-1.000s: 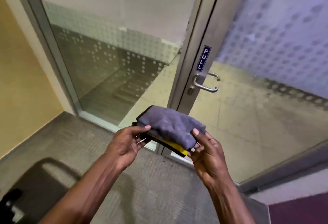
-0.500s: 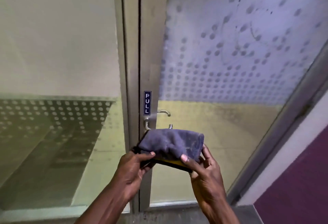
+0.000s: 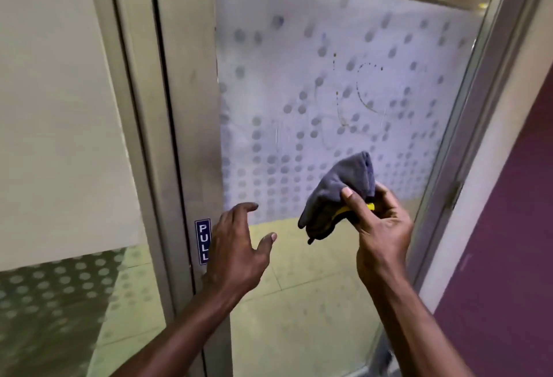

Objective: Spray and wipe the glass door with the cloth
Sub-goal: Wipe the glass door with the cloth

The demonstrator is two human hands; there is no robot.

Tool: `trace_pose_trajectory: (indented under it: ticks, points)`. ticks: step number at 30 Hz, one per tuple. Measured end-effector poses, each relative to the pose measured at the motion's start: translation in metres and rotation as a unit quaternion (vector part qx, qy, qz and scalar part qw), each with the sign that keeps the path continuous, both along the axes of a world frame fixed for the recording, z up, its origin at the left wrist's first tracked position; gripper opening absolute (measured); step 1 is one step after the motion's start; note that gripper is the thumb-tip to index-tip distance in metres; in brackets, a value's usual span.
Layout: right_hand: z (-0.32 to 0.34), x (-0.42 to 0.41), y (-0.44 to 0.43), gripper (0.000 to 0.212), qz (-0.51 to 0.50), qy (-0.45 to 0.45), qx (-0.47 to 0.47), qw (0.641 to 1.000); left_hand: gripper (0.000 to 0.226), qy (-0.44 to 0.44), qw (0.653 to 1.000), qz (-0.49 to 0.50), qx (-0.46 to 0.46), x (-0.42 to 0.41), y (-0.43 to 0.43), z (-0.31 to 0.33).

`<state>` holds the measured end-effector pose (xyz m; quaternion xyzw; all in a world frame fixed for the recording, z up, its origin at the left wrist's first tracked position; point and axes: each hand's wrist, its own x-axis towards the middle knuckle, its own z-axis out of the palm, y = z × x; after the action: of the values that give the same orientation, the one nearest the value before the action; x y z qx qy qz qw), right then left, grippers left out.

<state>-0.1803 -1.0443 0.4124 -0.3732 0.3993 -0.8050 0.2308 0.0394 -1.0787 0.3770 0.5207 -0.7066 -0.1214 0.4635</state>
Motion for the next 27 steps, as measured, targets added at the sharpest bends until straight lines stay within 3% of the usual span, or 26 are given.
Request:
trace_pose_trajectory:
  ticks: [3, 7, 11, 13, 18, 23, 27]
  points:
    - [0.016, -0.004, -0.037, 0.023, -0.064, 0.026, -0.031, 0.997, 0.079, -0.133, 0.978, 0.065, -0.143, -0.002, -0.031, 0.016]
    - [0.025, -0.005, -0.091, 0.027, -0.142, 0.106, -0.049, 0.983, 0.115, -0.187, 0.958, 0.123, -0.179, -0.008, -0.067, 0.032]
    - [0.020, 0.004, -0.135, 0.036, -0.186, 0.211, -0.096, 0.955, 0.130, -0.227, 0.939, 0.156, -0.206, -0.016, -0.095, 0.032]
    - [0.005, 0.014, -0.153, 0.038, -0.182, 0.293, -0.132, 0.929, 0.139, -0.233, 0.934, 0.175, -0.206, -0.018, -0.106, 0.028]
    - [-0.050, 0.024, -0.176, 0.040, -0.235, 0.493, -0.173, 0.820, 0.153, -0.233, 0.928, 0.206, -0.207, -0.017, -0.124, 0.021]
    - [-0.089, 0.019, -0.184, 0.056, -0.240, 0.560, -0.170, 0.774, 0.157, -0.240, 0.920, 0.210, -0.228, -0.012, -0.131, 0.018]
    - [-0.047, 0.013, -0.196, 0.050, -0.242, 0.599, -0.200, 0.737, 0.155, -0.256, 0.917, 0.211, -0.223, -0.014, -0.131, 0.019]
